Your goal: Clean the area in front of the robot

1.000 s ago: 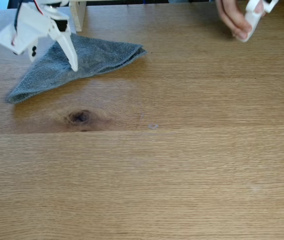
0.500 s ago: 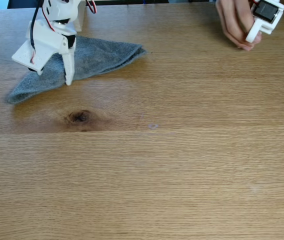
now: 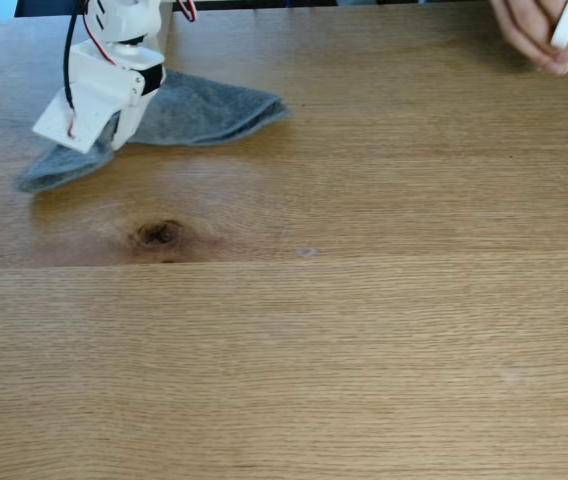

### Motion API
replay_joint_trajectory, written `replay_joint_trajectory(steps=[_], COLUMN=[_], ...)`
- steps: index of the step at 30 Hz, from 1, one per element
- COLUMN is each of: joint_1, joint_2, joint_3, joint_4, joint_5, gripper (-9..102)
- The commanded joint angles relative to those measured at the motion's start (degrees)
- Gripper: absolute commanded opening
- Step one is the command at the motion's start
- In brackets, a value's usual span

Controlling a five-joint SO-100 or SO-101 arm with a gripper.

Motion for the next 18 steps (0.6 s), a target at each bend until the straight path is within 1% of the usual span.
replay_joint_trajectory(steps=[1, 7, 11, 15, 18], joint_1=[-2.7, -6.8, -10.5, -16.3, -22.3], joint_2=[12.6, 30.5, 40.2, 46.8, 49.7], joint_3=[-0.3, -0.4, -0.4, -0.4, -0.3], joint_4=[2.8, 6.2, 11.4, 16.2, 18.6], joint_5=[3.8, 5.8, 6.3, 7.3, 7.6], gripper=[0, 0, 0, 0, 0])
